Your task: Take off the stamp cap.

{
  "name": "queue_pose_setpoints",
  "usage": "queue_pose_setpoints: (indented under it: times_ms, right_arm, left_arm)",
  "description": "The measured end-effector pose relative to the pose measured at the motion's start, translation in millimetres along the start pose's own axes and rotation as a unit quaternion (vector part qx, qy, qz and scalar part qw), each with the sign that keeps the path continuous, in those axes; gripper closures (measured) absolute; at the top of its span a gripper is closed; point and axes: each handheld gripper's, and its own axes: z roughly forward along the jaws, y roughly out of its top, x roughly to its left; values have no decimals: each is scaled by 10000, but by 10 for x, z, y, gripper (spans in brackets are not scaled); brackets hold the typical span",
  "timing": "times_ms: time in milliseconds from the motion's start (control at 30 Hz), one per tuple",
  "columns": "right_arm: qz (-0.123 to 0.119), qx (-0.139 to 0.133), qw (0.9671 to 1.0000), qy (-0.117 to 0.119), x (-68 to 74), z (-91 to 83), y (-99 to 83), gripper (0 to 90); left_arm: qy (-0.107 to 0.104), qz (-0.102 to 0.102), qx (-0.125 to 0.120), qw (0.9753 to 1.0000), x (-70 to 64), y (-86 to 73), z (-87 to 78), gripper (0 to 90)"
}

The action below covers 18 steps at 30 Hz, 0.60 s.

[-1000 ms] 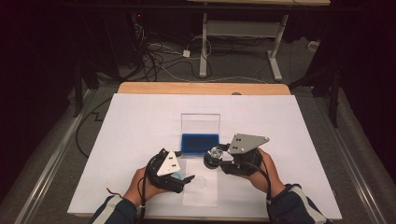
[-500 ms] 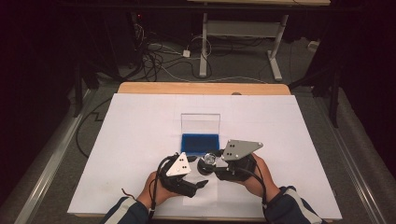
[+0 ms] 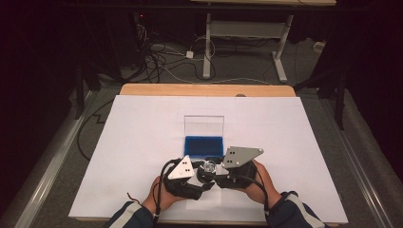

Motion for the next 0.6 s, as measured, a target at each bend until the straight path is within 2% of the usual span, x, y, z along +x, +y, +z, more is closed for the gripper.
queue_pose_setpoints:
  times_ms: [133,200,533,600]
  right_arm:
    - [26,-16,10000,8,-3,-4,-5,568]
    - [41,-38,10000,32,-15,-11,-9,568]
    - [143,-80,9998,87,-35,-22,-28,568]
    - [152,-91,9998,90,-34,-27,-30,568]
  left_arm:
    - [-43,121,47,9999,-15,0,3,305]
    - [-34,227,116,9997,-22,0,2,346]
    - [98,445,225,9987,-60,16,12,358]
    - [163,522,313,9980,-72,20,17,361]
